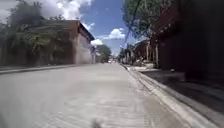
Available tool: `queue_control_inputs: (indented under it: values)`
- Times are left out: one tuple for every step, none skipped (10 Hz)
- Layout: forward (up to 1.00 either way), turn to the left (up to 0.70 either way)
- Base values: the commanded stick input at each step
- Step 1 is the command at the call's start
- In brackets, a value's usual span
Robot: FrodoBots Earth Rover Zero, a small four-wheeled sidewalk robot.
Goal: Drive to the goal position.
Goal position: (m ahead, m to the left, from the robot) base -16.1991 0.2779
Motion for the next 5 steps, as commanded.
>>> queue_control_inputs:
  values:
    - [1.00,-0.08]
    - [1.00,-0.40]
    - [1.00,-0.40]
    - [1.00,-0.30]
    - [1.00,-0.10]
